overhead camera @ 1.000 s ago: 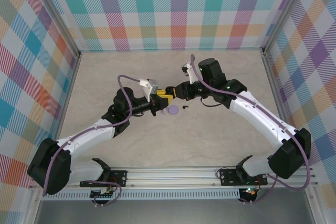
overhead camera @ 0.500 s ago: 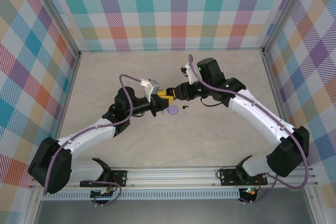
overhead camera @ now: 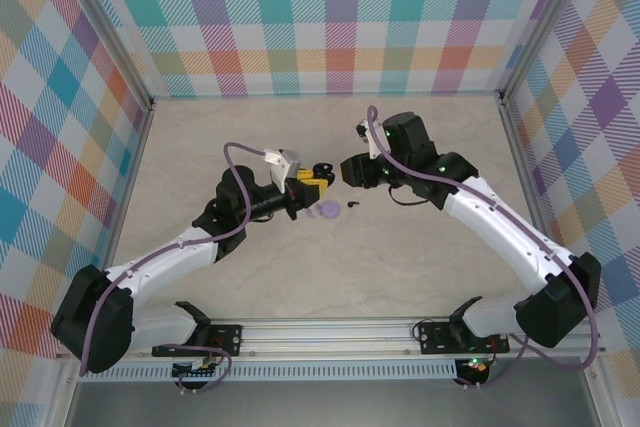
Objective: Insert the wireless bluetooth earbuds into the charging case
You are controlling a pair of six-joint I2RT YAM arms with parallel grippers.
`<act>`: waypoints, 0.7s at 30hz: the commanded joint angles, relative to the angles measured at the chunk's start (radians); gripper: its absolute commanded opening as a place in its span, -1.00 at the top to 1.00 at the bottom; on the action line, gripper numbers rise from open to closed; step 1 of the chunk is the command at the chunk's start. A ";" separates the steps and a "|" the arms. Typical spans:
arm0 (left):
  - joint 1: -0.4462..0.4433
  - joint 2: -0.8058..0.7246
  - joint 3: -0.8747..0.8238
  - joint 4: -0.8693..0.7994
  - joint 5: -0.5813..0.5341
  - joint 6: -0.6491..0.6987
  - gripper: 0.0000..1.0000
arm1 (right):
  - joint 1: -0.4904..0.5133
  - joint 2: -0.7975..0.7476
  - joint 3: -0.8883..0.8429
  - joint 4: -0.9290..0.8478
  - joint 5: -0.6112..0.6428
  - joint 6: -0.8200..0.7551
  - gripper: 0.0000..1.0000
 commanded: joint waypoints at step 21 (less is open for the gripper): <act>-0.011 -0.262 0.008 -0.245 0.046 0.058 0.87 | -0.127 0.385 0.026 -0.130 -0.008 -0.133 0.14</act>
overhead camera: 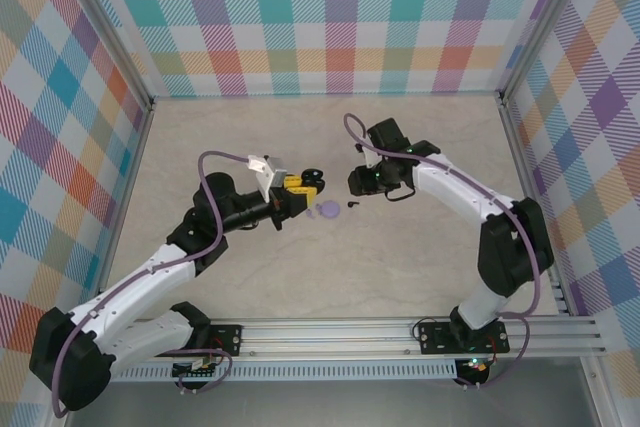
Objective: Insert the wireless bluetooth earbuds into the charging case
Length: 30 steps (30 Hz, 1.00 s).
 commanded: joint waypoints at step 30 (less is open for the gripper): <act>-0.011 -0.075 0.022 -0.077 -0.002 0.028 0.87 | -0.014 0.420 0.298 -0.221 -0.026 -0.325 -0.33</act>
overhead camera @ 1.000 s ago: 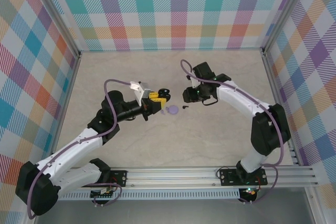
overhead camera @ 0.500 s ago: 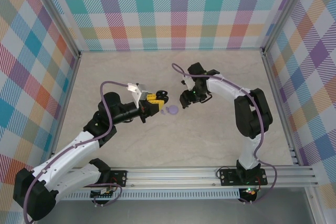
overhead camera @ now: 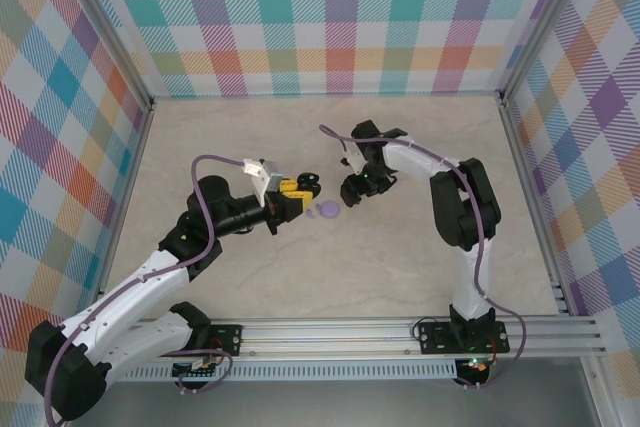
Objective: Insert the wireless bluetooth earbuds into the charging case
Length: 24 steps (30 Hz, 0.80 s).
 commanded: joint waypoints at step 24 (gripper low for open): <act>-0.011 -0.010 0.018 -0.011 -0.034 0.008 0.87 | 0.044 0.101 0.091 -0.068 0.190 0.028 -0.26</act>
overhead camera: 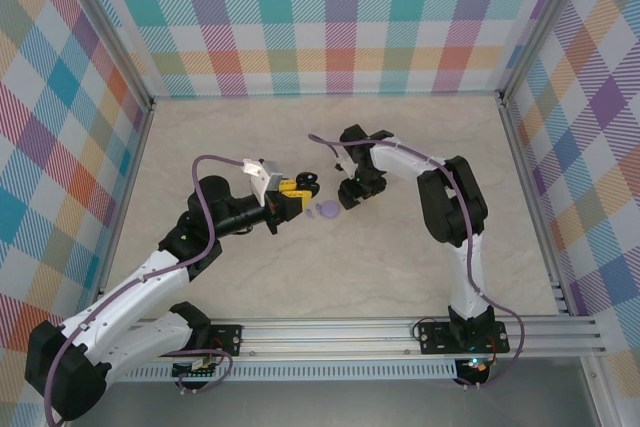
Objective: Insert the wireless bluetooth earbuds into the charging case
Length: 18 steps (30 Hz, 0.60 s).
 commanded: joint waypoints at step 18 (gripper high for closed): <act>-0.010 -0.025 0.012 -0.006 -0.011 0.011 0.87 | -0.026 0.052 0.101 -0.090 0.154 0.235 0.08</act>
